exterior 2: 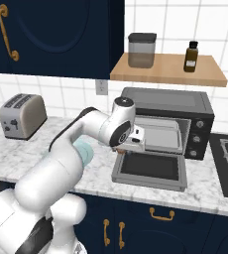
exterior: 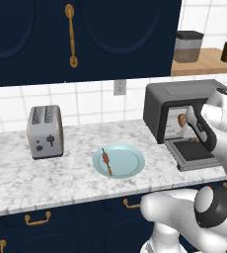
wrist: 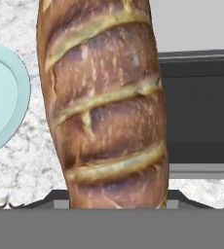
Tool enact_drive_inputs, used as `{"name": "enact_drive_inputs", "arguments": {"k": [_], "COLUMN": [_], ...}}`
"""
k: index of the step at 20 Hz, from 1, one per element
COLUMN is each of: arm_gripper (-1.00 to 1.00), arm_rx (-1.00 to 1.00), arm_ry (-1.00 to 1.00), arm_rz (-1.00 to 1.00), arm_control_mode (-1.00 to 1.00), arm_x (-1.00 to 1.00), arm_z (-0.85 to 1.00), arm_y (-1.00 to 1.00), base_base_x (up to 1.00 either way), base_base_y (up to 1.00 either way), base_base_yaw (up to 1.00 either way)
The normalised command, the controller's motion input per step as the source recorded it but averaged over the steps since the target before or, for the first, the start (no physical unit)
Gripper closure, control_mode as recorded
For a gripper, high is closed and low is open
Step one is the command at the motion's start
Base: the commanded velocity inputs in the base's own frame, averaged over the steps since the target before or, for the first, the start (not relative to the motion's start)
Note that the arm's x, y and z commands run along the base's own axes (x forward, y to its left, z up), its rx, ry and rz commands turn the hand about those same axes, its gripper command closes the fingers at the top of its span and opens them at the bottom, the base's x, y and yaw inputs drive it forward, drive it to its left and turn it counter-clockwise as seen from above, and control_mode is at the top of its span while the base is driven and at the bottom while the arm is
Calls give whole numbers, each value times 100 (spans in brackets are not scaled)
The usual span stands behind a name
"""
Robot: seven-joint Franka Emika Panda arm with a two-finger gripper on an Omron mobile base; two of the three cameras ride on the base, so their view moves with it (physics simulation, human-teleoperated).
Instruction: Pick up the kebab skewer and baguette bread, and place them inside the toaster oven. Close the toaster oven door and start by setting the timer.
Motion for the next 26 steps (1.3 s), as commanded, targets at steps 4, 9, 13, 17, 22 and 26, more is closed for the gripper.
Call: {"name": "enact_drive_inputs", "arguments": {"k": [4,9,13,17,22,26], "arm_gripper": [100,100,100,100,100,100], "arm_rx": [0,1,6,7,4,0], "arm_ry": [4,0,-3,-10,-6,-1], "arm_rz": [-3,-1,0,0,0,0], "arm_control_mode": [-100,-100,-100,-100,-100,-100], "arm_x": [25,19,19,44,26,13], "arm_z": [0,-4,-27,-22,-5,0], "arm_y": [-5,-23,-7,1,-2,-1], "base_base_x": [0,0,0,0,0,0], "base_base_y": [0,0,0,0,0,0], "base_base_yaw": [0,0,0,0,0,0]}}
